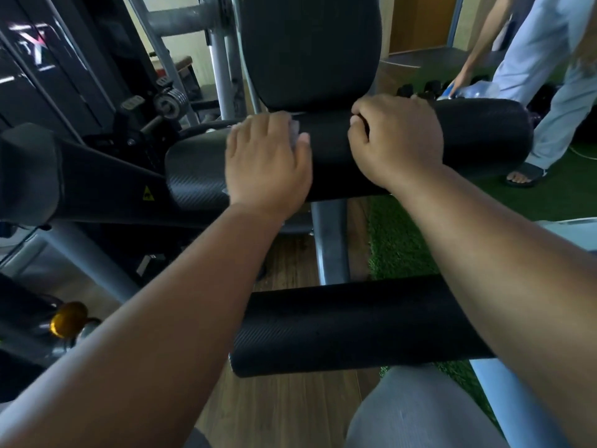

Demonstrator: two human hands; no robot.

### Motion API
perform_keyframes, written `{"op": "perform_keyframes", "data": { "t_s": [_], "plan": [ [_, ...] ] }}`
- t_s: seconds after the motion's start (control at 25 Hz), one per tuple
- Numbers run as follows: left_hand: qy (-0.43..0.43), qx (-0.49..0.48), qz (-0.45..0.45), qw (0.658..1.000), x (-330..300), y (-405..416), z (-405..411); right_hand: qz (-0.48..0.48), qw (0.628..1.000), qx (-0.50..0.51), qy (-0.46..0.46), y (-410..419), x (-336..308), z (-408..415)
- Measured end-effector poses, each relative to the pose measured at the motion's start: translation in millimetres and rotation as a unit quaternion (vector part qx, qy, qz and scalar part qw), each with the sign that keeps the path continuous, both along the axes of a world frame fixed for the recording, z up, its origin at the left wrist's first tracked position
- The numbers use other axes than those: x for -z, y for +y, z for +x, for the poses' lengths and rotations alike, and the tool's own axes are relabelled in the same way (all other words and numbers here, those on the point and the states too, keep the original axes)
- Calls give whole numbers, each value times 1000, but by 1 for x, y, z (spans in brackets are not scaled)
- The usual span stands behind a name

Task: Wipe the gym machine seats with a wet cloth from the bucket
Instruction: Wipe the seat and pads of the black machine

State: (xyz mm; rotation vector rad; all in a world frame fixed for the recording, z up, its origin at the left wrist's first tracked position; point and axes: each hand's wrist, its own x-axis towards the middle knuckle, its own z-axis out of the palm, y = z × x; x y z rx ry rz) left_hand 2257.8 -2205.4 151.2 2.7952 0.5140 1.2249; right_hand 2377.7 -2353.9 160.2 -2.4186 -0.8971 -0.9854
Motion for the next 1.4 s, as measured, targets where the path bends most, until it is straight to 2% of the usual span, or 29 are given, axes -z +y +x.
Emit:
{"op": "perform_keyframes", "data": {
  "t_s": [0.12,0.24,0.36,0.52,0.6,0.68,0.76,0.8,0.88,0.96,1.0,1.04,1.08,1.12,1.16,1.2,1.24,1.32,1.4],
  "plan": [
    [-28,9,90,995,9,-5,9,34,999,-14,-26,-2,8,-1],
    [-15,7,128,992,13,40,-19,36,998,-36,-45,-10,8,2],
    [-15,-16,59,998,8,81,-48,28,998,-33,-44,-6,9,2],
    [-12,-79,-6,997,-5,64,-35,42,998,-22,-35,-3,11,1],
    [9,-70,3,998,-13,30,-14,95,994,-46,-13,-4,9,0],
    [40,-33,-7,999,-22,-11,11,182,978,-87,47,-6,7,-2],
    [71,33,-86,993,-36,-48,35,271,945,-133,128,-10,10,-1],
    [95,88,-166,978,-42,-60,47,314,923,-158,154,-13,10,0],
    [108,220,-362,899,-54,-75,57,361,900,-178,166,-20,7,0],
    [48,298,-518,800,-61,-68,58,325,927,-146,113,-19,2,-11],
    [13,309,-557,771,-64,-58,55,267,952,-126,85,-14,1,-21],
    [-7,311,-561,767,-65,-43,48,170,979,-92,67,-6,3,-33],
    [-6,315,-543,779,-65,-25,39,55,995,-54,58,4,7,-42],
    [9,303,-486,820,-66,-2,31,-38,998,-25,53,9,10,-48],
    [51,271,-390,878,-66,22,23,-80,995,-12,65,10,9,-49],
    [109,210,-277,931,-64,45,17,-79,992,-9,94,6,1,-46],
    [166,129,-190,959,-61,63,9,-57,990,-15,130,-2,-10,-43],
    [228,12,-114,967,-53,82,0,-44,975,-3,219,-21,-30,-30],
    [211,-18,-68,975,-49,80,-2,-96,946,48,306,-27,-47,-11]
  ]
}}
